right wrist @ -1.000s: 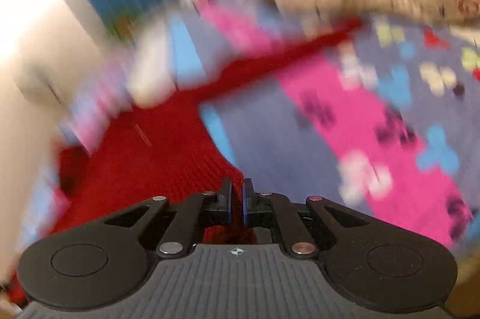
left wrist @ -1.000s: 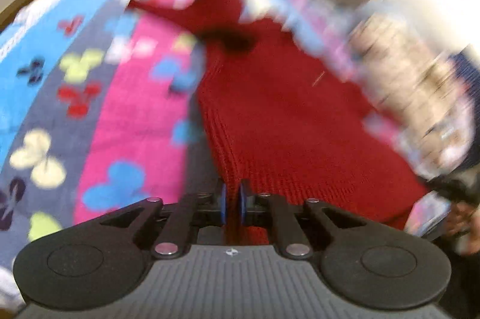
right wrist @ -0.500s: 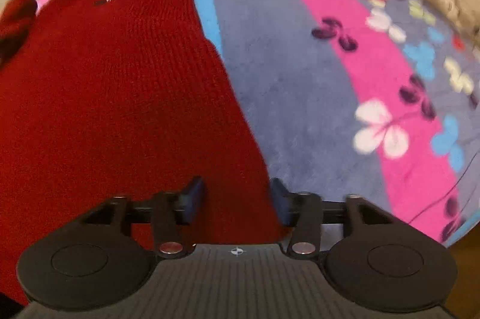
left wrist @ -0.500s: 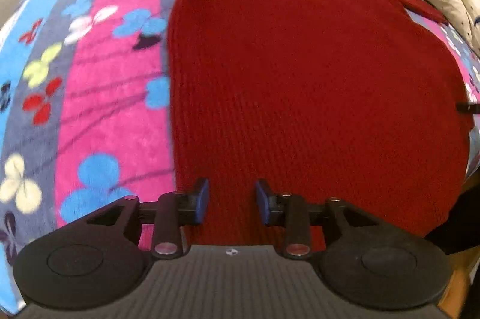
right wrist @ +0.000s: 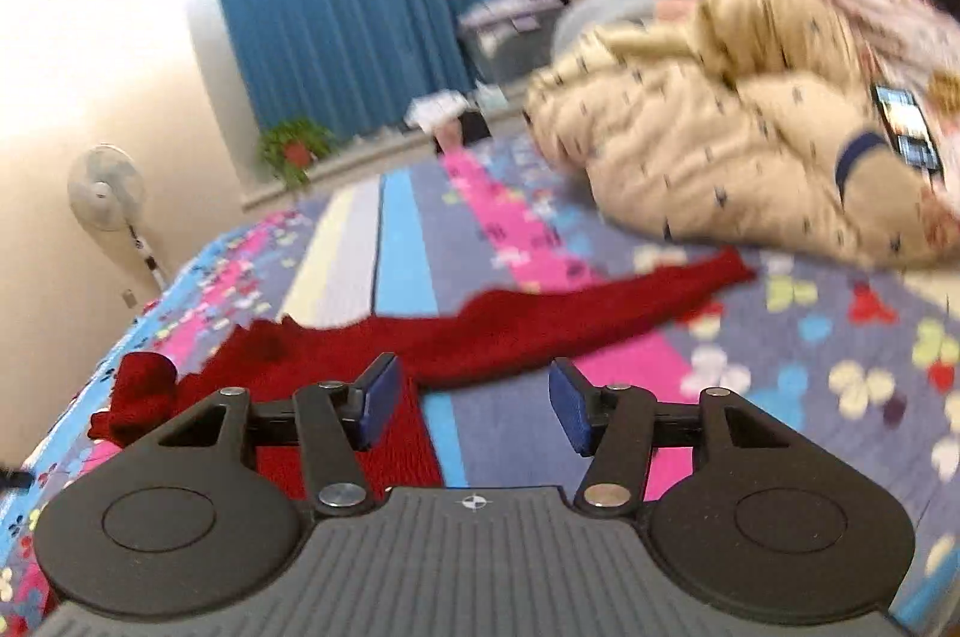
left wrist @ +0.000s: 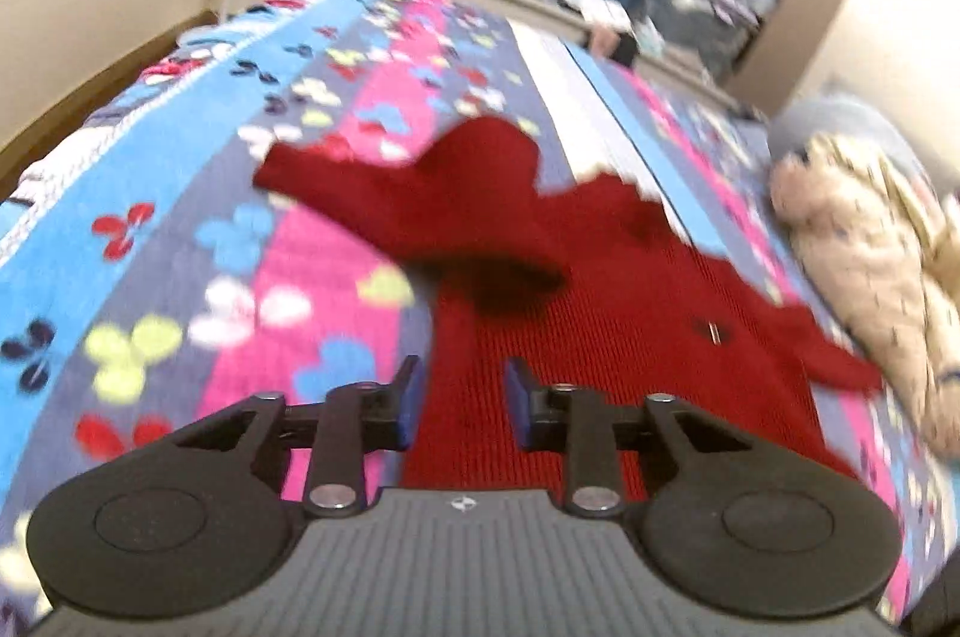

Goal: Fold small clothes

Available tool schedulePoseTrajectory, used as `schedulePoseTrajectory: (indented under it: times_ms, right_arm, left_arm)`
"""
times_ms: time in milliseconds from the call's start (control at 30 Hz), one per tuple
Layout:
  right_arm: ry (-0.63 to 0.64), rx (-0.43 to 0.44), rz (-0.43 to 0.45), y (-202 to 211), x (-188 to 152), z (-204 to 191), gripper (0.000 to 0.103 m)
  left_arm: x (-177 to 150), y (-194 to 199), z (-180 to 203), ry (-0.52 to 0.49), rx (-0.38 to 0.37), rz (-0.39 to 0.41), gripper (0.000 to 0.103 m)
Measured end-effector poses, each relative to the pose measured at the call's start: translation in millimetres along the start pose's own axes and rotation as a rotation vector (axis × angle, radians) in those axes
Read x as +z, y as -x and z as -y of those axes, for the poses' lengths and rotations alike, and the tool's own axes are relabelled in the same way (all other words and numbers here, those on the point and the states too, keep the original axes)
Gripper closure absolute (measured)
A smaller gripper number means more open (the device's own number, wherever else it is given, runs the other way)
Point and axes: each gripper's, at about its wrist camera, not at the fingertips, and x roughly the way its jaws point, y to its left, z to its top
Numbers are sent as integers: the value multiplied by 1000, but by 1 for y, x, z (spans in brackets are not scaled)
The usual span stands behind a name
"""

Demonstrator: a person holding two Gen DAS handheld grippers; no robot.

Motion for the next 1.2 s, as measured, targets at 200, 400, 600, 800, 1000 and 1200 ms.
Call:
schedulePoseTrajectory:
  times_ms: [200, 400, 600, 800, 1000, 1200]
  right_arm:
    - [8, -14, 182, 27, -5, 3, 46]
    - [28, -166, 284, 44, -8, 7, 46]
    - [-74, -363, 287, 27, -13, 17, 46]
    - [53, -343, 229, 2, -16, -3, 46]
    - [62, -350, 200, -15, -14, -14, 46]
    - [71, -333, 210, -17, -16, -27, 46]
  left_arm:
    - [31, -59, -34, 109, 31, 67, 74]
    - [48, -122, -63, 244, 17, 63, 74]
    - [54, -175, -83, 346, 35, 42, 69]
    - [56, -203, -87, 340, 35, 53, 80]
    - [80, -163, -101, 318, 229, 206, 92]
    - [77, -92, -187, 649, 715, 293, 92]
